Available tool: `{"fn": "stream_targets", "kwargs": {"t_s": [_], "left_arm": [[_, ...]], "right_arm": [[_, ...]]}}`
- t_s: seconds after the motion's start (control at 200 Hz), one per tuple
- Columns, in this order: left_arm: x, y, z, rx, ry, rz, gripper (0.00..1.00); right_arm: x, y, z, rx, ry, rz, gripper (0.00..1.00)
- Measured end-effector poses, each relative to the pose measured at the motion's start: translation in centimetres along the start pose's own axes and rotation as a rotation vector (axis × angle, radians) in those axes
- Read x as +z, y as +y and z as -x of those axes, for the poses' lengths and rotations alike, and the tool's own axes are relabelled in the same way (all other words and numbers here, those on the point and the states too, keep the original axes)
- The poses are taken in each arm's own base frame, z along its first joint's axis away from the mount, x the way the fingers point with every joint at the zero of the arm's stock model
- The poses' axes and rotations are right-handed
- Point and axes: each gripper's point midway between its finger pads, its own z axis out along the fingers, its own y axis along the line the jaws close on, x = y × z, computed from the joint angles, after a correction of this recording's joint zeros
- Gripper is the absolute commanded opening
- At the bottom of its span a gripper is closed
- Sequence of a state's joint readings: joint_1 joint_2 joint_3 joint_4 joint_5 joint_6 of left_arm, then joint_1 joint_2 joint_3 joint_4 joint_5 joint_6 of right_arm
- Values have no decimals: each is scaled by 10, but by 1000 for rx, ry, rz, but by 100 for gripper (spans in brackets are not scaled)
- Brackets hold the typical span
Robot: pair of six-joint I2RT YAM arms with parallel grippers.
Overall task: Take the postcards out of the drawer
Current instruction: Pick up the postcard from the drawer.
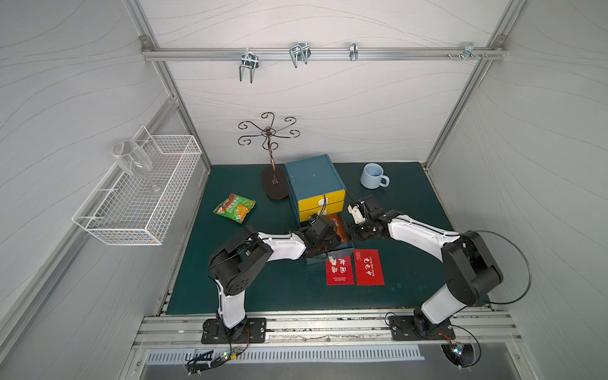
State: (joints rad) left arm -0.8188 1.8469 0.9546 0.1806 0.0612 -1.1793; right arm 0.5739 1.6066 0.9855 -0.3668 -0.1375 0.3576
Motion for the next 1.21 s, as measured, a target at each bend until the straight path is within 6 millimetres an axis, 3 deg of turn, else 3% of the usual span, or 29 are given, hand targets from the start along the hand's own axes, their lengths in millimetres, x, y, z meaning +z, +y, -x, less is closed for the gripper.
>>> {"fn": "stream_targets", "kwargs": {"t_s": [0.4, 0.61, 0.78, 1.045, 1.206], "left_arm": [[-2, 1, 0, 8, -2, 3, 28], [-22, -9, 5, 16, -18, -4, 27], [-39, -23, 11, 18, -41, -38, 26], [-50, -22, 10, 14, -35, -23, 25], [-55, -20, 9, 8, -30, -12, 24]], "right_arm": [[0, 0, 0, 0, 0, 0, 3], [0, 0, 1, 1, 4, -5, 5], [2, 1, 2, 0, 7, 0, 12], [2, 8, 3, -4, 15, 22, 31], [-8, 12, 10, 9, 5, 65, 40]]}}
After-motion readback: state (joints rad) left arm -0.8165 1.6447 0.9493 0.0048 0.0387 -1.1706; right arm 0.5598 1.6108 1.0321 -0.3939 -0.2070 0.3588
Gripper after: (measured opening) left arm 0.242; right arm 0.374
